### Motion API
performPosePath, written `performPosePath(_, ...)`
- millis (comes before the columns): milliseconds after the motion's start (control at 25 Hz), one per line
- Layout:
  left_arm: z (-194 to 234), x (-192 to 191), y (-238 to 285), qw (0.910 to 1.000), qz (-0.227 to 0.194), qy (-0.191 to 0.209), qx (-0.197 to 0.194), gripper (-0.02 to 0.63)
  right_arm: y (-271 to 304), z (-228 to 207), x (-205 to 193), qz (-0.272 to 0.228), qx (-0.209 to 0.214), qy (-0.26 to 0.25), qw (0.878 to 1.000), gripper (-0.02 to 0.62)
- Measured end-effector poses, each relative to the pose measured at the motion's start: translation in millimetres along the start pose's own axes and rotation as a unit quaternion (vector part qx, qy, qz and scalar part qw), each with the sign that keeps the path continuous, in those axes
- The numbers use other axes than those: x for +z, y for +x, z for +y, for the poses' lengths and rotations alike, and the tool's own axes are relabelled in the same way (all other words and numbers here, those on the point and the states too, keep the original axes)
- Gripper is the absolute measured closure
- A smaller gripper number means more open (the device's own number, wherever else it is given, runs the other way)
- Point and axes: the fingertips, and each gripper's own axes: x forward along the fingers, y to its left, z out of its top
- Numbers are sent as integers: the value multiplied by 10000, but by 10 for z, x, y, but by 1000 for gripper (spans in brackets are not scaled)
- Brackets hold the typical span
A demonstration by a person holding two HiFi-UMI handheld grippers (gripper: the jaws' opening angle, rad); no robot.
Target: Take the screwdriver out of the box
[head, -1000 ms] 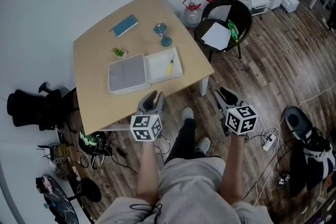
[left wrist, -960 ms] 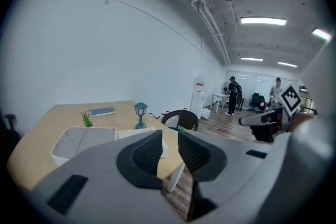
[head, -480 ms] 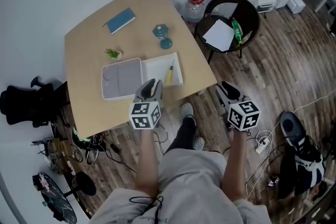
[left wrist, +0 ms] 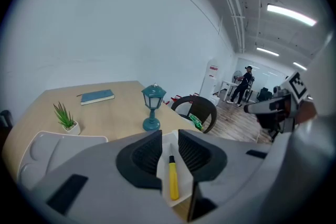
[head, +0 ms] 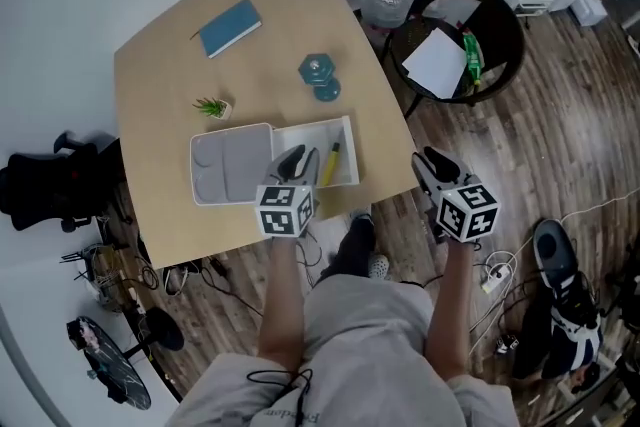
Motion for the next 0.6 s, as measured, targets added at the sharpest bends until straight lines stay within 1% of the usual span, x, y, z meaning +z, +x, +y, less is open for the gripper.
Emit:
performPosePath(200, 97, -170, 290, 9985, 479, 75, -238, 515, 387, -53, 210, 93, 96, -19, 9999, 477)
performPosePath(320, 161, -311, 462, 9967, 751, 49, -294, 515, 548, -78, 278, 143, 107, -36, 9998, 477)
performPosePath(440, 189, -452, 657, 9939, 1040, -23, -360, 515, 672, -128, 319, 197, 84, -58, 9998, 477)
performPosePath(600, 170, -569, 764, 9898, 1296, -39, -597, 515, 797, -148, 434, 154, 44, -84, 9998, 477)
